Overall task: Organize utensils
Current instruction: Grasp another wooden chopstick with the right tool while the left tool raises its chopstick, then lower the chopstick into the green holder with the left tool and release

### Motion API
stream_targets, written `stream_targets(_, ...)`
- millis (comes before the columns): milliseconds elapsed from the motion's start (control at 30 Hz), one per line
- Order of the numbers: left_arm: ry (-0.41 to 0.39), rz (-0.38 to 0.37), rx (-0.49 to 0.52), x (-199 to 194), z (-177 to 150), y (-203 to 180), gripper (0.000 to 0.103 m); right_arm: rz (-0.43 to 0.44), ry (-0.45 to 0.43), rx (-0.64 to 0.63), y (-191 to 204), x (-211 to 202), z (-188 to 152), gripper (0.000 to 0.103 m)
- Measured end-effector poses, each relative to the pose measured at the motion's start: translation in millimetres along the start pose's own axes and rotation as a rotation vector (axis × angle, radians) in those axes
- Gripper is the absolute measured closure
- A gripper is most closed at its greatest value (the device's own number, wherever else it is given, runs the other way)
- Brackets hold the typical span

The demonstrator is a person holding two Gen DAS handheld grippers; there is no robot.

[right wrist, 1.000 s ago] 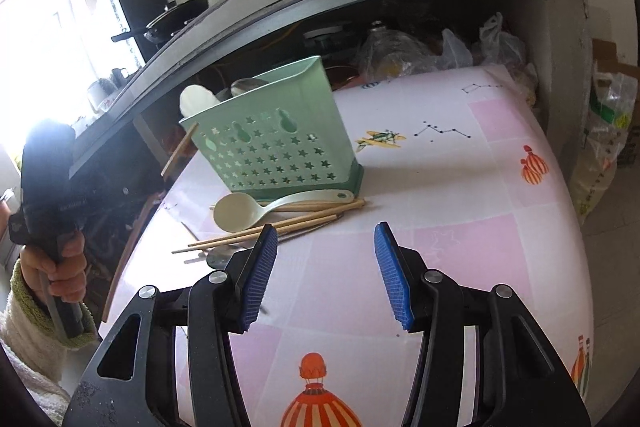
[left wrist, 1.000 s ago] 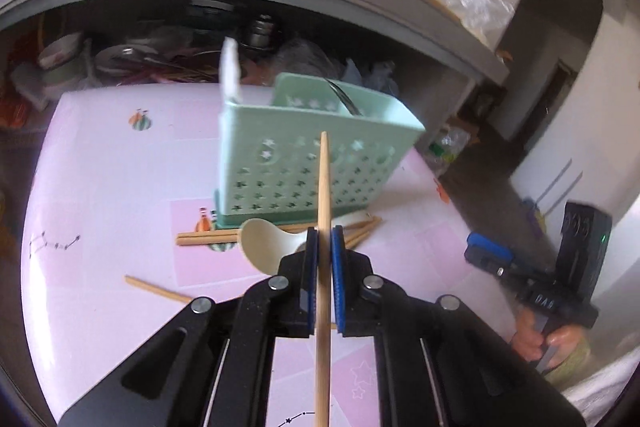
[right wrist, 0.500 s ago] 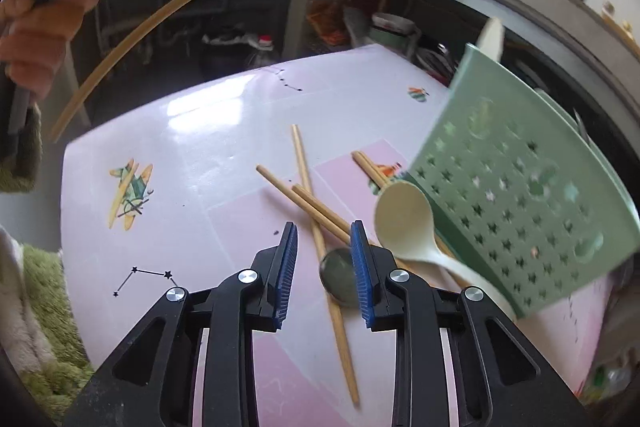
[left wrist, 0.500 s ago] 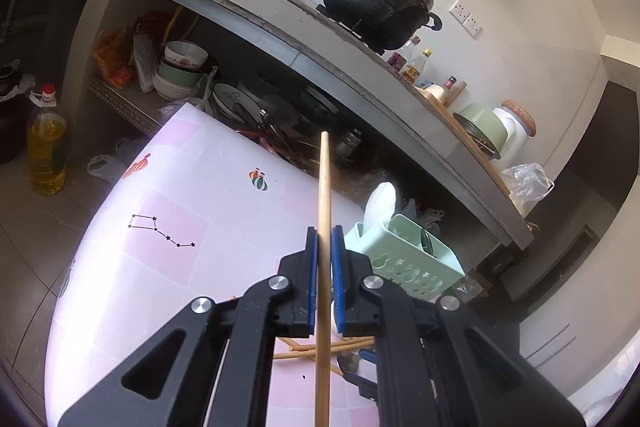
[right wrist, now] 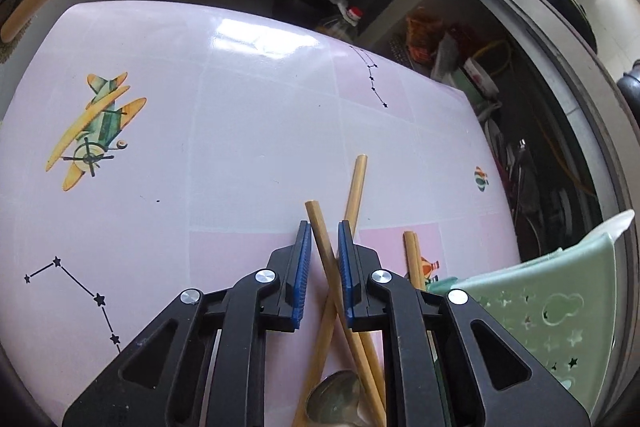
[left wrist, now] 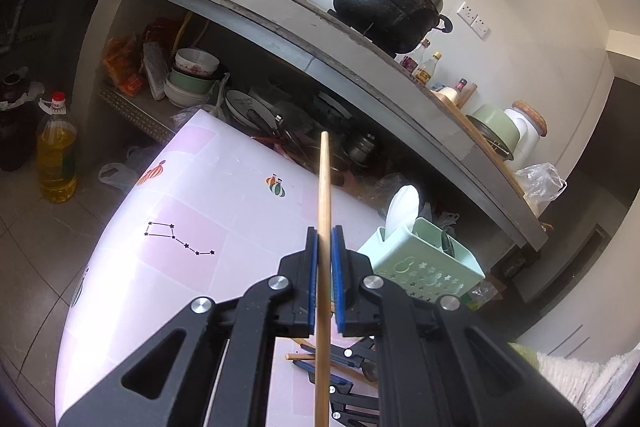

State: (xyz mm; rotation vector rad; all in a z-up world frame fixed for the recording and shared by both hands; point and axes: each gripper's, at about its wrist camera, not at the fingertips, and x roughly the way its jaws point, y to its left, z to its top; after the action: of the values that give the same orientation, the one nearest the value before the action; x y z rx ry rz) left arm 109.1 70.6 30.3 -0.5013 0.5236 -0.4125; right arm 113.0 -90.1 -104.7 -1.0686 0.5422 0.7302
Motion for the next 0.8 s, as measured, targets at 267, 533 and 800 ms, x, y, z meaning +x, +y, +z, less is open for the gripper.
stream_targets(267,-0.019,0.011,0.015,-5,1,-7,0.097,-0.029,-0.046,0.056,-9,-15,3,0.099)
stream_targets(533,-0.052,-0.029,0.061,-6,11,-32,0.097,-0.170,-0.180,0.355,-57,-92,-18,0.099)
stream_targets(800,-0.104,-0.118,0.137,7,31,-83,0.097,-0.355,-0.313,0.796,-109,-175,-84,0.099)
